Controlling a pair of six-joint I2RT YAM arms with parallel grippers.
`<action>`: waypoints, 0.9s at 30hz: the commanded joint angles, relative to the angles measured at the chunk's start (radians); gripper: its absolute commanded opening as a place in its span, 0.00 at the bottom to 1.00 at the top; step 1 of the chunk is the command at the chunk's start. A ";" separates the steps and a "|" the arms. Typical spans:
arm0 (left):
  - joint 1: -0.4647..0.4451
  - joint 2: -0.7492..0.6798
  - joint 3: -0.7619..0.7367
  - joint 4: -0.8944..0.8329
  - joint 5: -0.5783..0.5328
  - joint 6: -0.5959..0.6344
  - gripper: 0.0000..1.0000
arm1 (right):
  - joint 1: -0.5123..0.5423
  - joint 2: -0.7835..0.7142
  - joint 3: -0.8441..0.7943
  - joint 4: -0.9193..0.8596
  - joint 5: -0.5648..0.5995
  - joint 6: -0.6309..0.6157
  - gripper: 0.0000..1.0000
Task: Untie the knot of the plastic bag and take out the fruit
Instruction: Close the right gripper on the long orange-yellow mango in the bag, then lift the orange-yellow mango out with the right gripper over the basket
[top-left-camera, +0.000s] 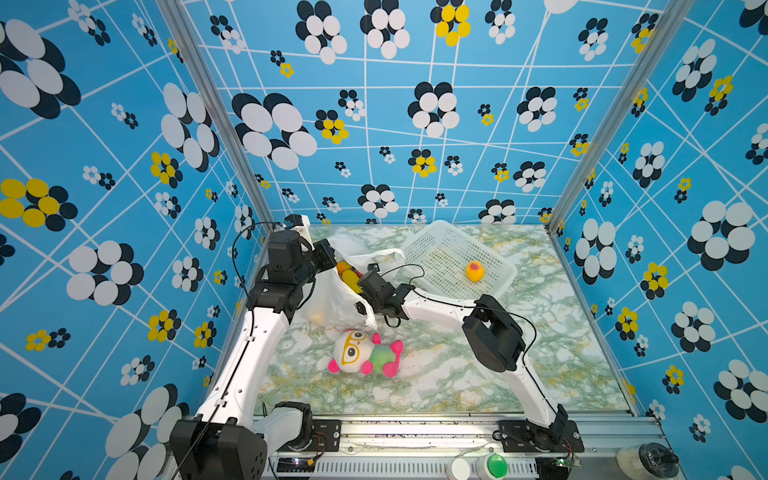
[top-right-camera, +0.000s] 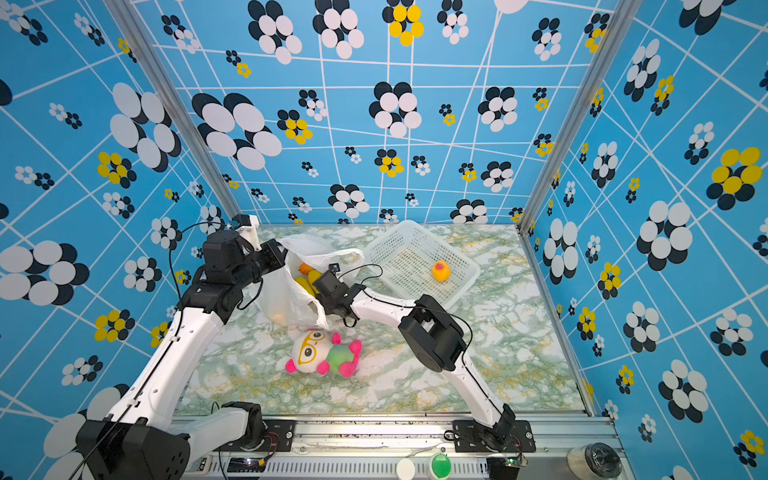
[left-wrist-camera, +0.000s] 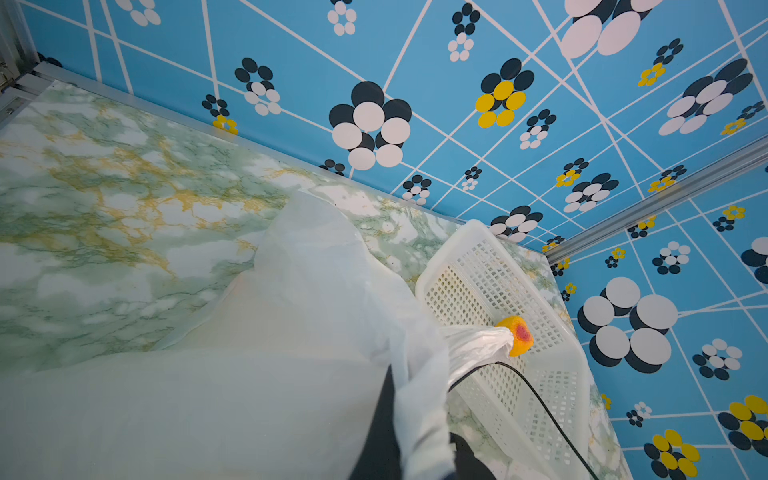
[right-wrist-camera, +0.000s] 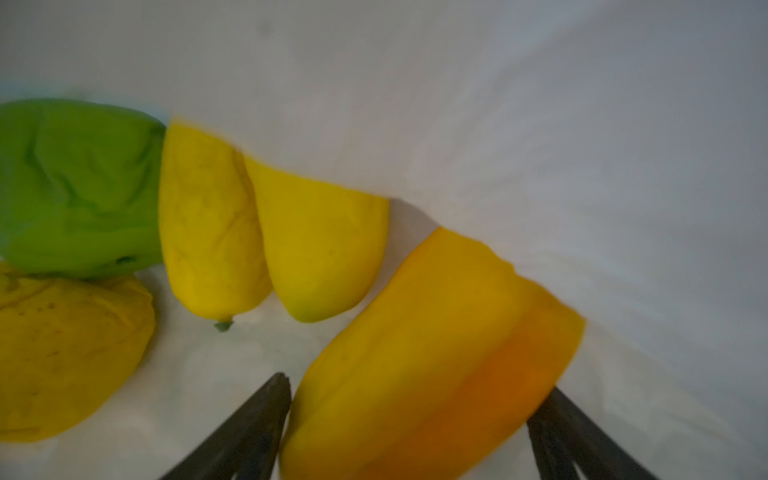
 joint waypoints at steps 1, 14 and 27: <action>-0.011 -0.012 -0.010 0.024 0.002 0.004 0.00 | -0.014 0.051 0.011 -0.101 -0.017 -0.009 0.83; -0.016 -0.020 -0.007 0.009 -0.020 0.009 0.00 | -0.019 -0.011 -0.015 -0.029 -0.075 -0.049 0.58; -0.017 -0.024 -0.010 0.007 -0.027 0.010 0.00 | -0.017 -0.248 -0.221 0.175 -0.146 -0.108 0.45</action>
